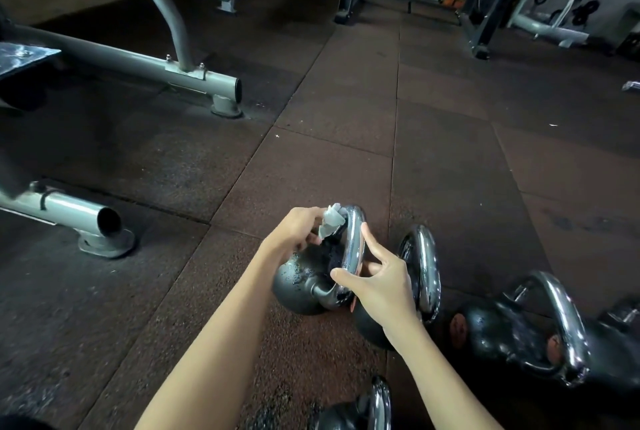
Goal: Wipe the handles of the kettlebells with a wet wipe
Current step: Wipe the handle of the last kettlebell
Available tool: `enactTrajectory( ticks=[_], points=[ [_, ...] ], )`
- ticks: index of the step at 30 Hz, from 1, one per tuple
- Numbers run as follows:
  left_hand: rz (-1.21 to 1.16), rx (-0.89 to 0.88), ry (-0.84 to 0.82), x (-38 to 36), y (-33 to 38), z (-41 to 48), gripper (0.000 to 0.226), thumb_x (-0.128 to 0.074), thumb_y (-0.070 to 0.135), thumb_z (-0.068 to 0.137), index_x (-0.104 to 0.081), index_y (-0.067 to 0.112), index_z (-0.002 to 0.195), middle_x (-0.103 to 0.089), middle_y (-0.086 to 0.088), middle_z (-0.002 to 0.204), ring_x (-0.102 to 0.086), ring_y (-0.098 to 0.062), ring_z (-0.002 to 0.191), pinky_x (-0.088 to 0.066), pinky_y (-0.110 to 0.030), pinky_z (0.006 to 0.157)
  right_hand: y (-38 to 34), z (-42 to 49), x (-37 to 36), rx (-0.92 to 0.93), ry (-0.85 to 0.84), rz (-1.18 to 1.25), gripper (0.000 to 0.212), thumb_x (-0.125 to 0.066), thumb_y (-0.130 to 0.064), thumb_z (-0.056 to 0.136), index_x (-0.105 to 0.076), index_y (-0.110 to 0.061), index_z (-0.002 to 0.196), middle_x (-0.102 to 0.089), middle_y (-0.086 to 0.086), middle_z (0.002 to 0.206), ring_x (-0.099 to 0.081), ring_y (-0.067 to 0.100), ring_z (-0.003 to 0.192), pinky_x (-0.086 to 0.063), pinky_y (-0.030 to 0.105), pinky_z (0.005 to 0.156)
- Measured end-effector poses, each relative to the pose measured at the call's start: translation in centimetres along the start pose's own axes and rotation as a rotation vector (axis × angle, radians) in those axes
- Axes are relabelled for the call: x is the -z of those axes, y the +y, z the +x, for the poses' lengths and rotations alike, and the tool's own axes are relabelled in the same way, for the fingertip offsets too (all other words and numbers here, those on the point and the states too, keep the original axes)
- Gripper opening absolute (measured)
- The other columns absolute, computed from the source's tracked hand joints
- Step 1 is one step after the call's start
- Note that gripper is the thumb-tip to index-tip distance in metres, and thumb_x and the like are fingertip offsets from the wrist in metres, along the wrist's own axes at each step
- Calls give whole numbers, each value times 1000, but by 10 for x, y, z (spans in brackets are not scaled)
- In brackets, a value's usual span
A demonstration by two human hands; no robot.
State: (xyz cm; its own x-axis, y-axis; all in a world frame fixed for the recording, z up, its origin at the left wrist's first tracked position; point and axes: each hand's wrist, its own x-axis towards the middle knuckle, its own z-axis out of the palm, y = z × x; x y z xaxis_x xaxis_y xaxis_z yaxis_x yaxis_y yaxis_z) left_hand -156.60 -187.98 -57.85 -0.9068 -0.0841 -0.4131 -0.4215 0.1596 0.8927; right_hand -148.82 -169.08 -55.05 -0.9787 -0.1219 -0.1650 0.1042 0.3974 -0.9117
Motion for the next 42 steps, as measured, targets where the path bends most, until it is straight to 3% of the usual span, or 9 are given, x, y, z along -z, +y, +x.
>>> enactTrajectory(
  ticks=[10,18,19,20,23,33,36,40,42],
  points=[
    [155,-174,251,-17,-11,9,24,-76,44,90,-80,35,112,-78,2,88,-70,-13,84,-55,-30,82,0,5,0,-5,2,12,92,-85,-41,57,-41,-70,133,-80,-6,85,-76,17,90,-58,40,95],
    [156,-418,217,-18,3,1,27,-76,24,93,-78,43,112,-78,3,80,-33,-5,54,-52,-31,59,-1,5,1,-17,-9,21,96,-90,-32,66,-42,-58,146,-80,-12,87,-75,3,88,-56,29,93],
    [154,-413,195,-16,1,1,28,-77,23,93,-78,41,114,-80,5,91,-63,1,52,-53,-26,60,1,5,1,-14,-9,19,97,-90,-37,64,-41,-61,144,-80,-11,90,-75,4,91,-55,29,93],
    [153,-401,185,-14,-1,1,28,-77,24,92,-77,38,117,-80,6,102,-63,9,84,-51,-16,60,3,6,1,-10,-9,19,98,-89,-42,61,-40,-64,142,-80,-10,95,-75,5,95,-55,29,94],
    [138,-406,194,-13,2,-3,27,-79,25,91,-78,31,117,-79,5,111,-60,20,75,-45,-8,64,2,6,4,2,-27,37,99,-92,-36,65,-40,-56,148,-79,-4,108,-75,3,94,-52,22,86],
    [121,-384,142,-13,31,-11,22,-79,30,91,-80,36,112,-70,17,62,-51,-4,49,-48,-19,57,-10,7,10,13,-72,126,95,-90,-14,77,-40,-40,155,-74,0,117,-71,-3,90,-45,0,69],
    [150,-378,107,-14,26,-23,23,-80,29,90,-80,34,113,-74,14,75,-52,3,46,-46,-14,57,-10,6,12,14,-67,105,94,-89,-11,77,-41,-38,153,-74,-4,106,-69,-10,78,-45,0,68],
    [192,-345,55,-21,15,-35,23,-82,36,86,-80,43,108,-77,16,88,-51,-1,42,-47,-18,53,-9,3,17,-10,-43,95,94,-90,-23,77,-38,-47,152,-71,-15,125,-64,-6,109,-46,5,77],
    [185,-342,71,-23,20,-34,22,-83,35,86,-81,41,107,-76,15,83,-51,-6,43,-47,-20,51,-11,2,21,-28,-56,77,91,-87,-26,81,-35,-51,152,-77,-22,94,-65,-14,93,-45,12,87]
  ],
)
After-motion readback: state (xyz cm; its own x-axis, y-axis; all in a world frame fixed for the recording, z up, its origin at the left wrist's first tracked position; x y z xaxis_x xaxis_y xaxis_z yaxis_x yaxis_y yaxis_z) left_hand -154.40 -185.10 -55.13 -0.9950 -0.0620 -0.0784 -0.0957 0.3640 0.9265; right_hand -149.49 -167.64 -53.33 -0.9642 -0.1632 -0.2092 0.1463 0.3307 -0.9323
